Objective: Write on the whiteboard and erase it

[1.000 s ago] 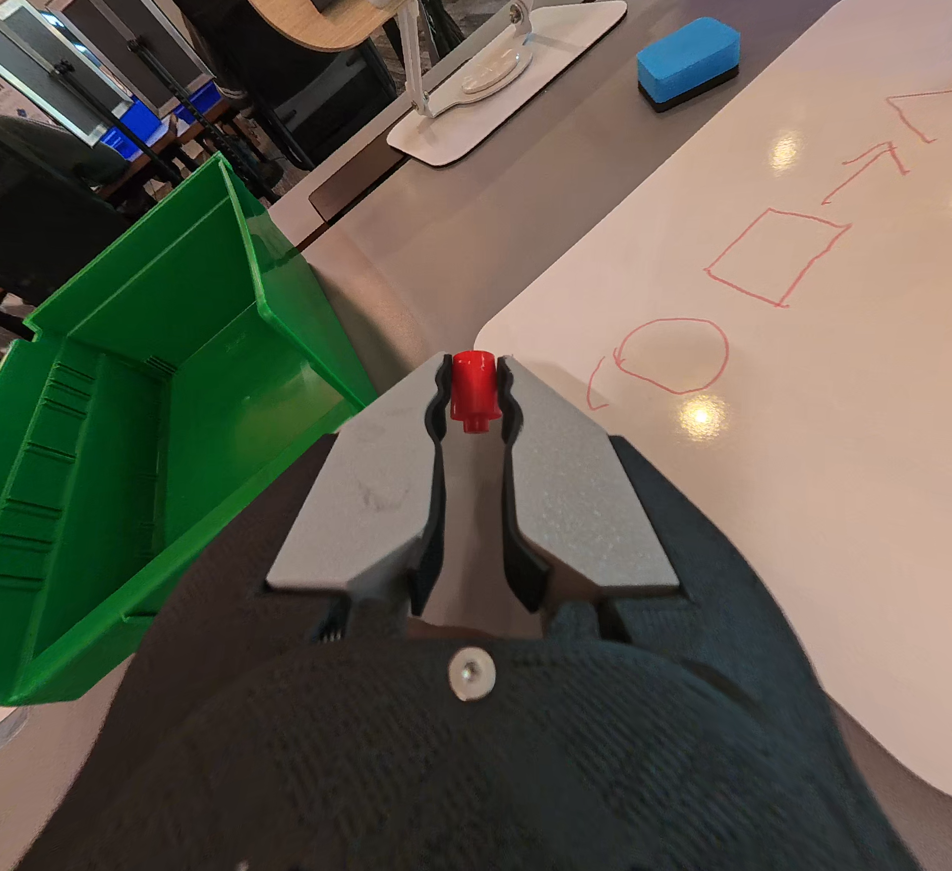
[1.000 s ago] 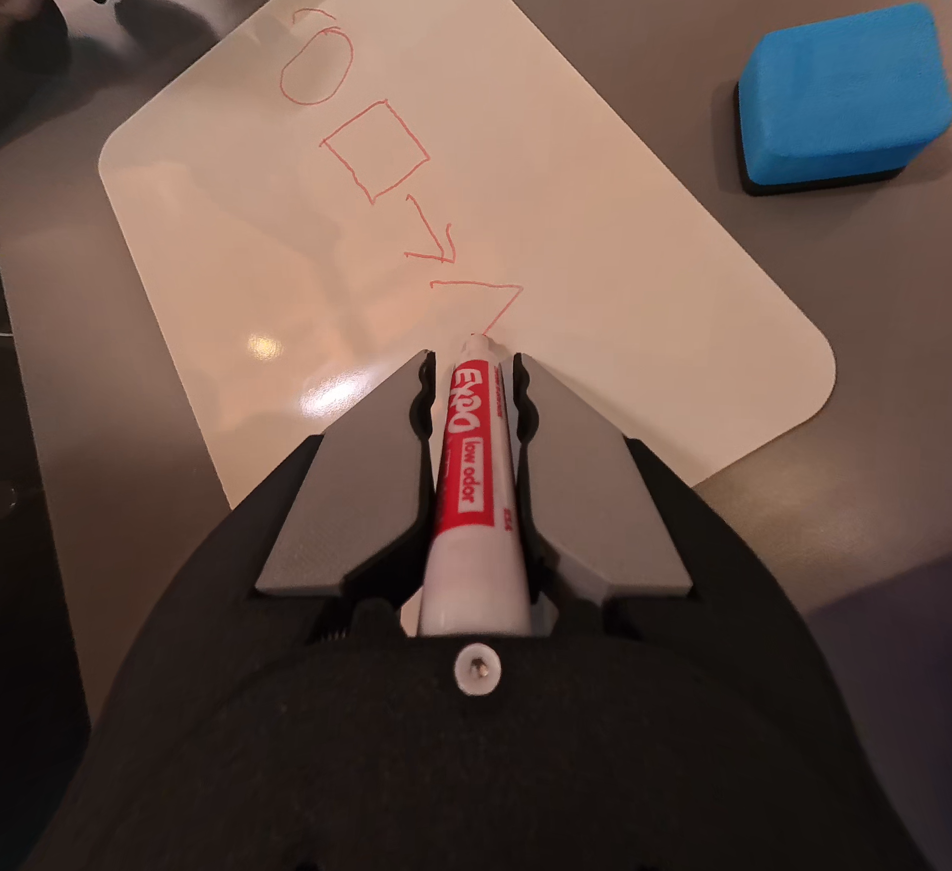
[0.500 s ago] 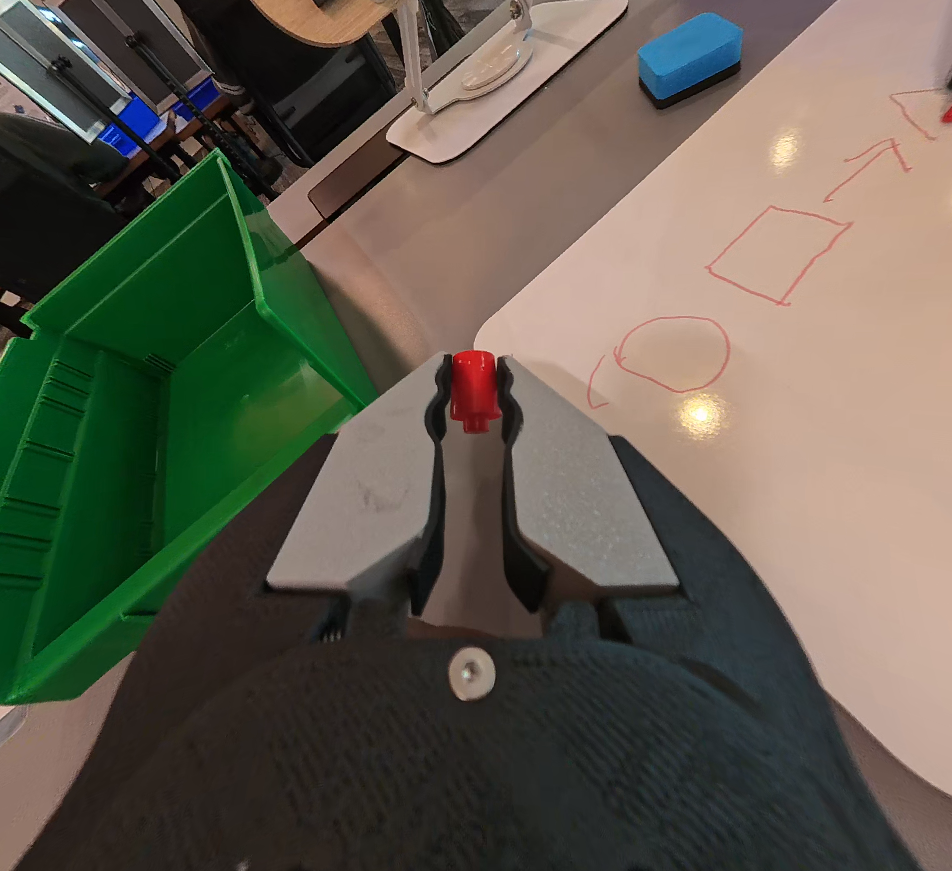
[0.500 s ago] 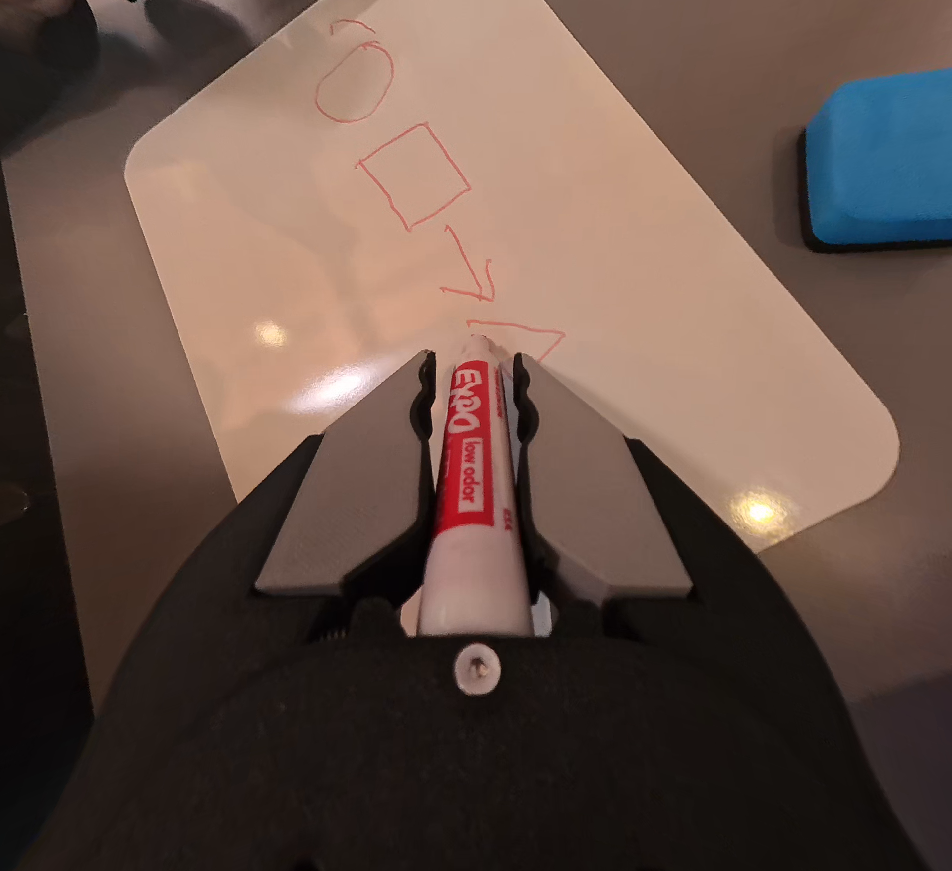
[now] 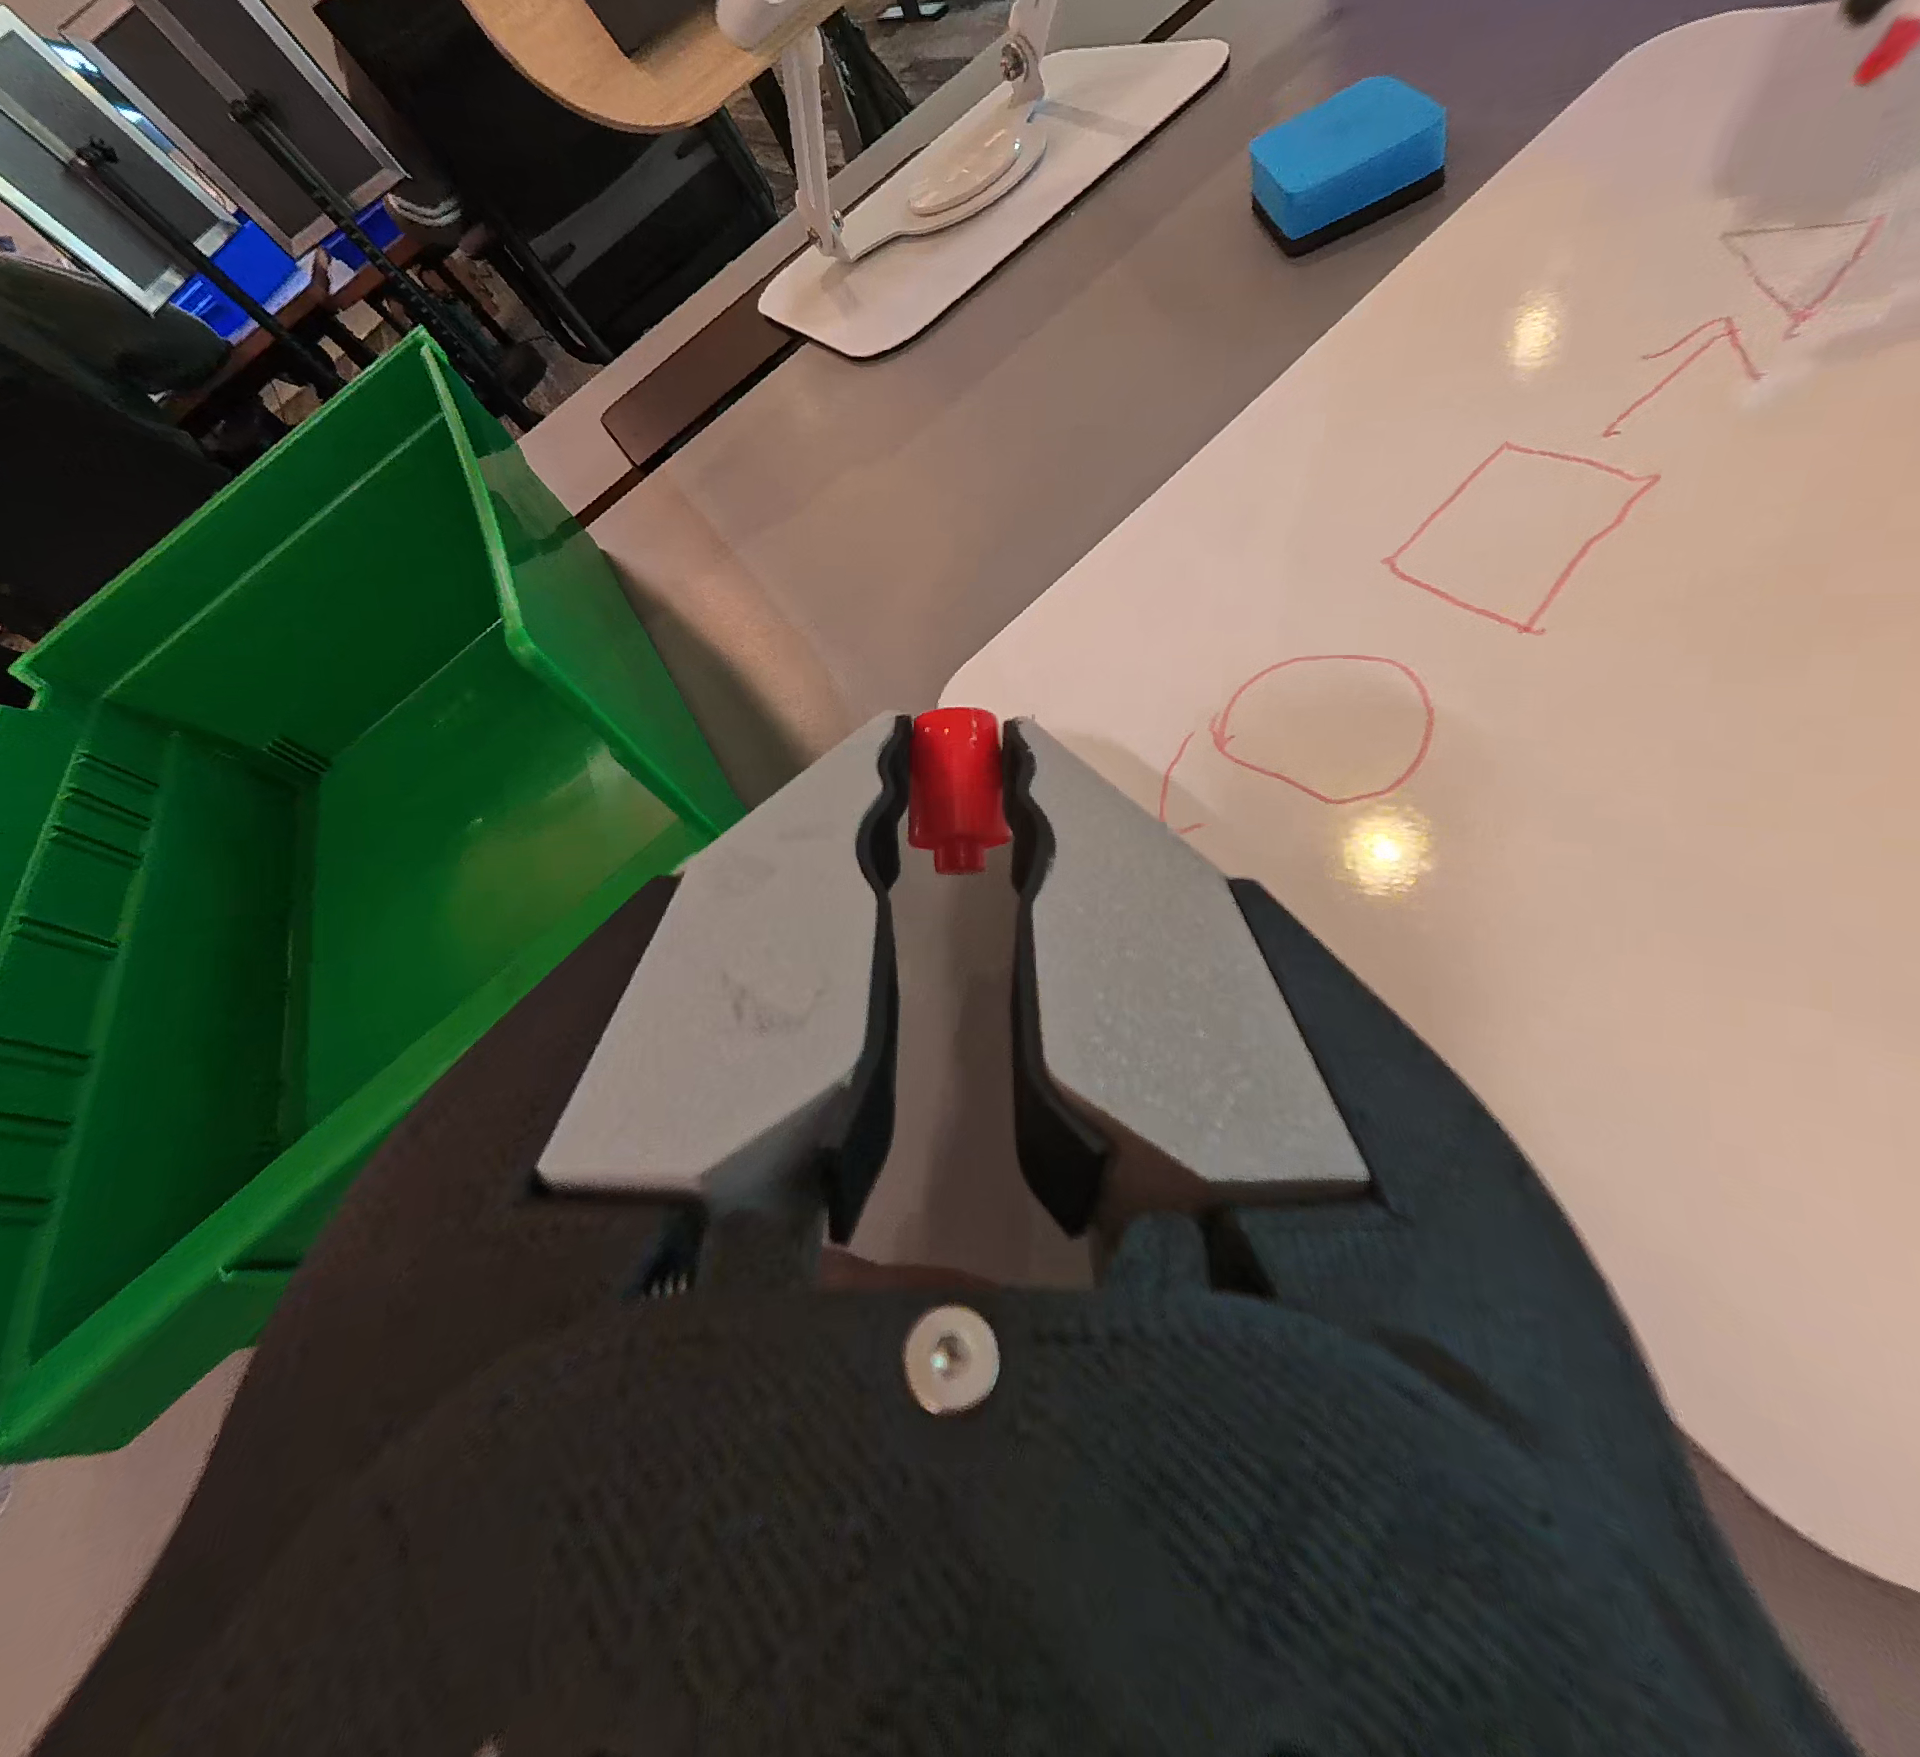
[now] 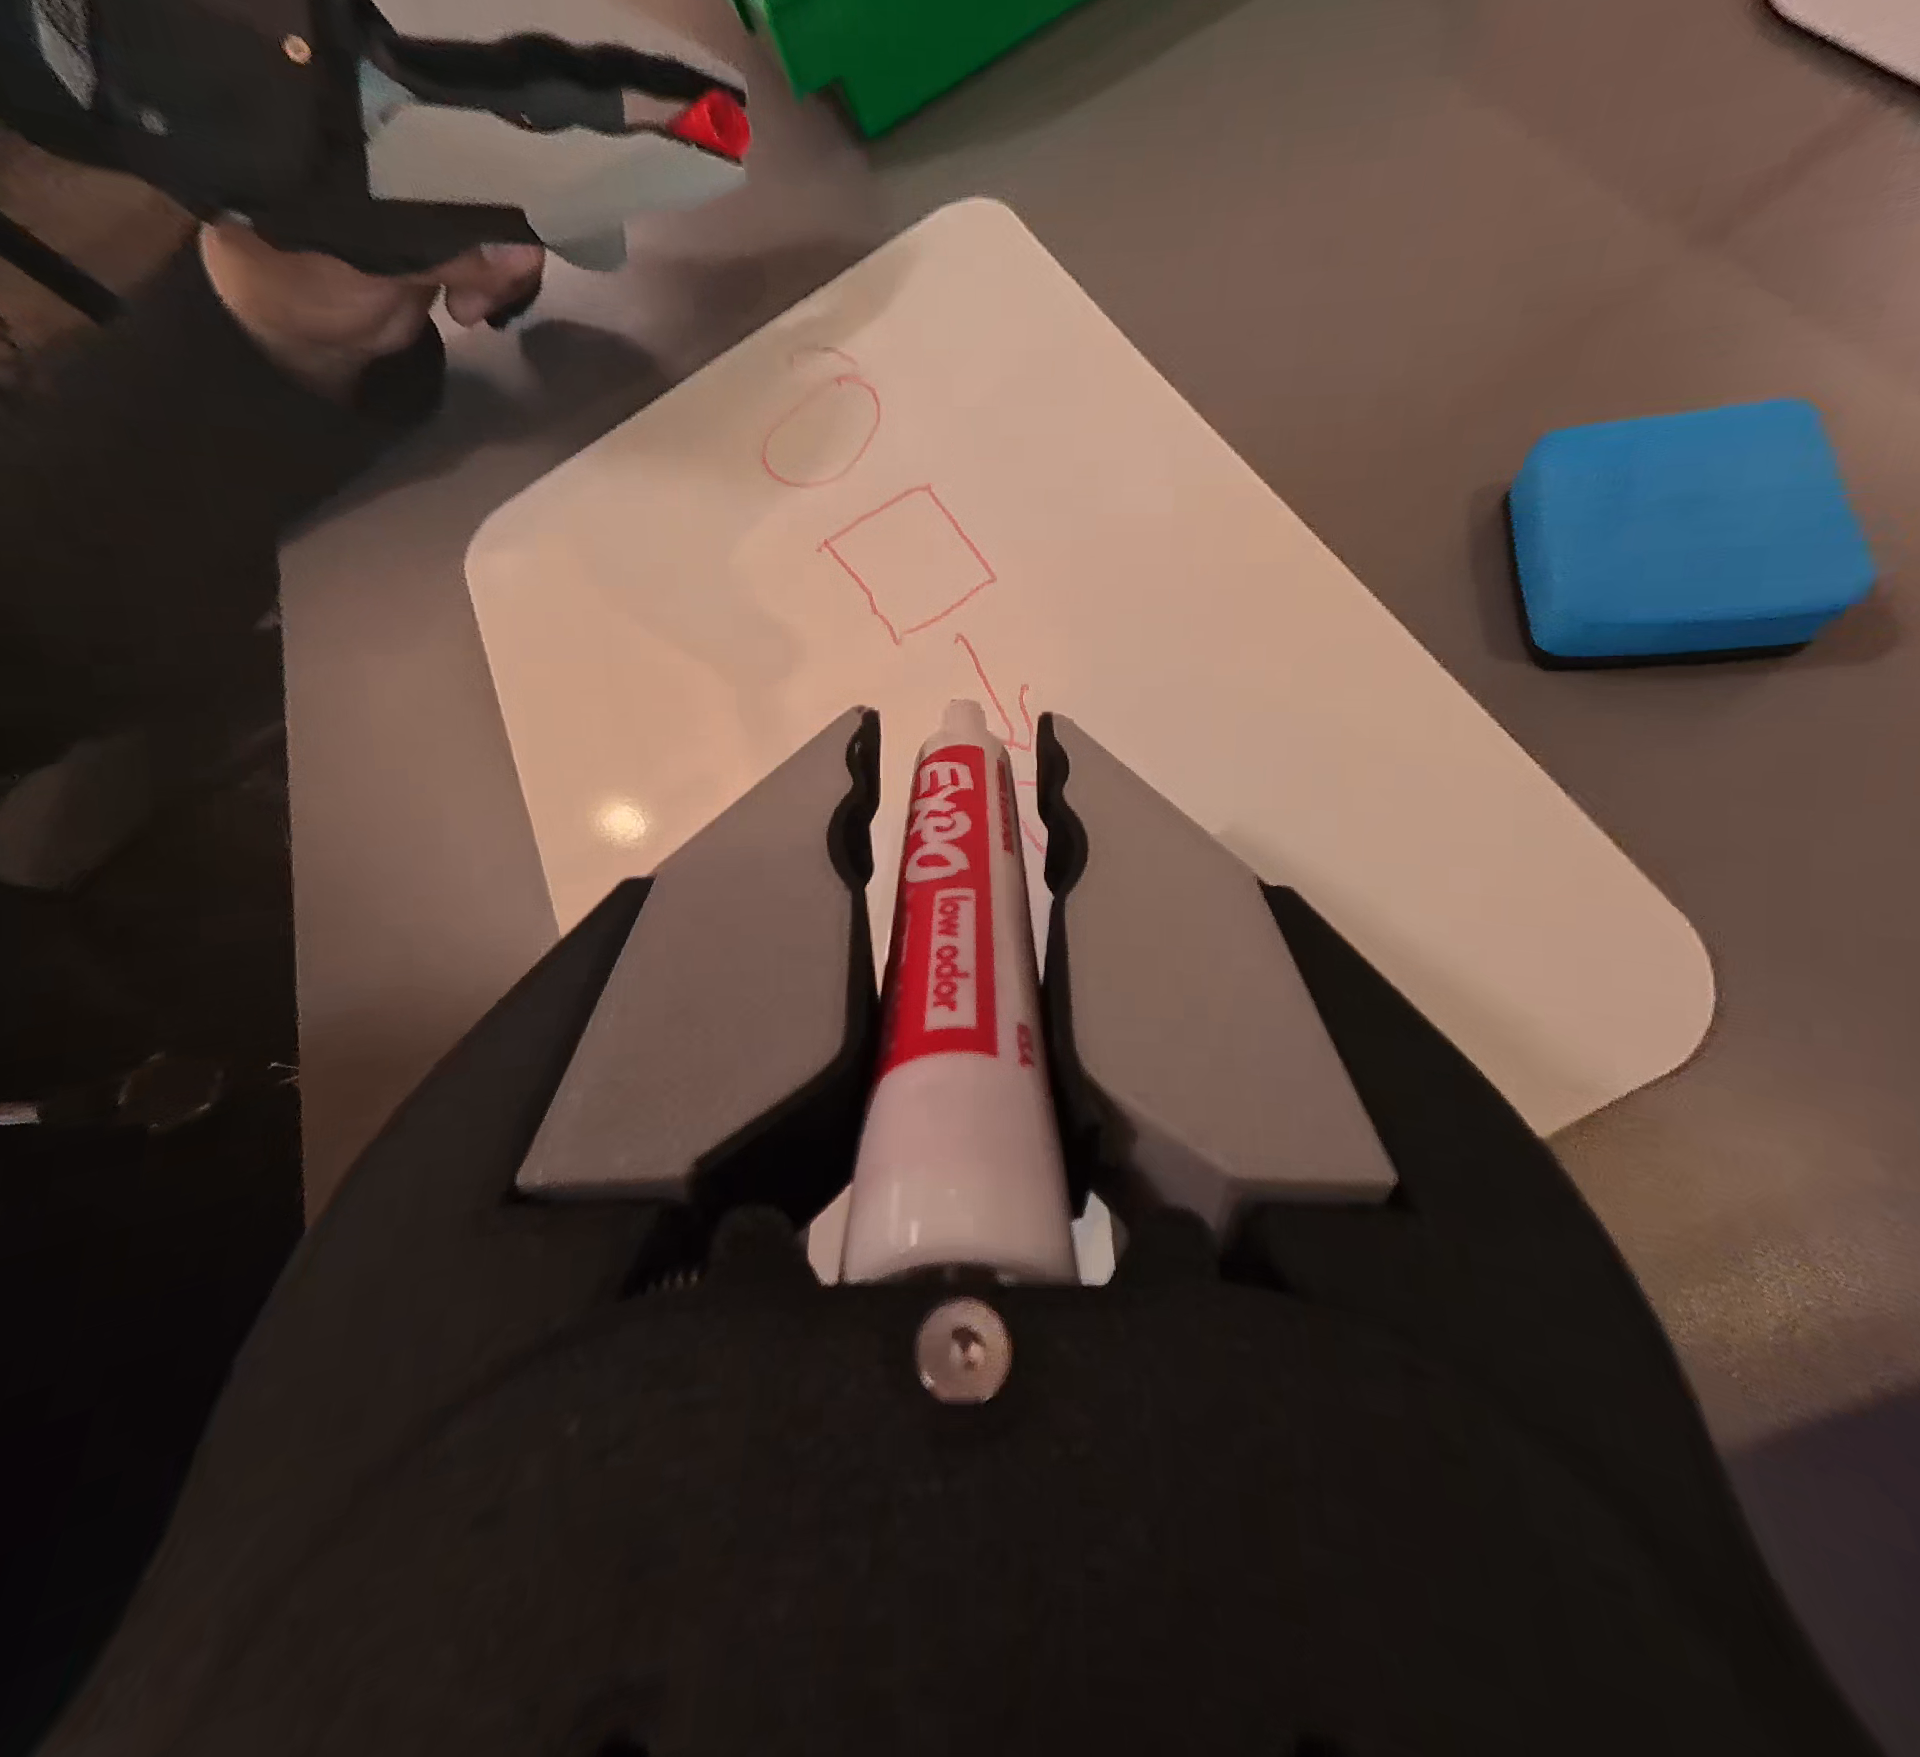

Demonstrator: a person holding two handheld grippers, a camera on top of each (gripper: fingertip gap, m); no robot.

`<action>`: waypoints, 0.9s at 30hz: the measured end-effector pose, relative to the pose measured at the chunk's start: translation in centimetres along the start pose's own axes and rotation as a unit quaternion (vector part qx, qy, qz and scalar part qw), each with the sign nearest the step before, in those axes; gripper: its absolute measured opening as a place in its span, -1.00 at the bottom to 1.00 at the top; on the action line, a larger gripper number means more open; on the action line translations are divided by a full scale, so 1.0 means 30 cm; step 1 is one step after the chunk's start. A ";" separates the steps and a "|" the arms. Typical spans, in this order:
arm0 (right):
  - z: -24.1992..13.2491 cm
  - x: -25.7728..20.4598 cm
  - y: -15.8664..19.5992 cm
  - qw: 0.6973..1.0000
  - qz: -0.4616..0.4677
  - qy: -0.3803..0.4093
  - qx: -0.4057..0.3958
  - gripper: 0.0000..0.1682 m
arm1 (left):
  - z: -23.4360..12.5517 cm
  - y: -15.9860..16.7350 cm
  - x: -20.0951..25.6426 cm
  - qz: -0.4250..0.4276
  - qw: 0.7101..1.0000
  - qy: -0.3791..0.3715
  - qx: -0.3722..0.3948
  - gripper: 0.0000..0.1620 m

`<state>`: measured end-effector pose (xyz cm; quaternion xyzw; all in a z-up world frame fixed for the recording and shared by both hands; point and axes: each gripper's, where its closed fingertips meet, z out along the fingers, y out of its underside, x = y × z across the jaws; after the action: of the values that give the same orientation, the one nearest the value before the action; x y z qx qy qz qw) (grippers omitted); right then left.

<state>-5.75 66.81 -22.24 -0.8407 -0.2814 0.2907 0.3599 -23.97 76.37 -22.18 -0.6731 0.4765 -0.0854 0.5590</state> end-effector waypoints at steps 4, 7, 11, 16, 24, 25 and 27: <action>-0.006 -0.025 -0.028 1.000 -0.005 -0.010 0.016 -0.65 | -0.004 -0.017 0.021 -0.004 1.000 0.019 0.015 -0.81; 0.008 -0.070 -0.050 0.999 -0.008 -0.037 0.034 -0.67 | -0.033 -0.086 0.069 0.006 0.995 0.059 0.077 -0.81; 0.026 -0.179 -0.094 0.994 -0.032 -0.081 0.062 -0.65 | -0.065 -0.146 0.142 0.076 0.985 0.076 0.135 -0.81; 0.083 -0.293 -0.138 0.990 -0.078 -0.087 0.077 -0.65 | -0.088 -0.175 0.222 0.148 0.971 0.086 0.169 -0.81; 0.152 -0.344 -0.182 0.987 -0.086 -0.098 0.093 -0.66 | -0.164 -0.234 0.301 0.186 0.944 0.120 0.243 -0.80; 0.152 -0.348 -0.187 0.987 -0.087 -0.099 0.095 -0.66 | -0.165 -0.234 0.306 0.192 0.943 0.120 0.244 -0.81; 0.153 -0.355 -0.194 0.986 -0.085 -0.103 0.098 -0.67 | -0.169 -0.237 0.316 0.200 0.940 0.121 0.248 -0.81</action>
<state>-17.65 64.97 -17.34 -0.7396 -0.3579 0.3705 0.4332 -18.35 65.42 -18.39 -0.3890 0.6287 -0.1680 0.6521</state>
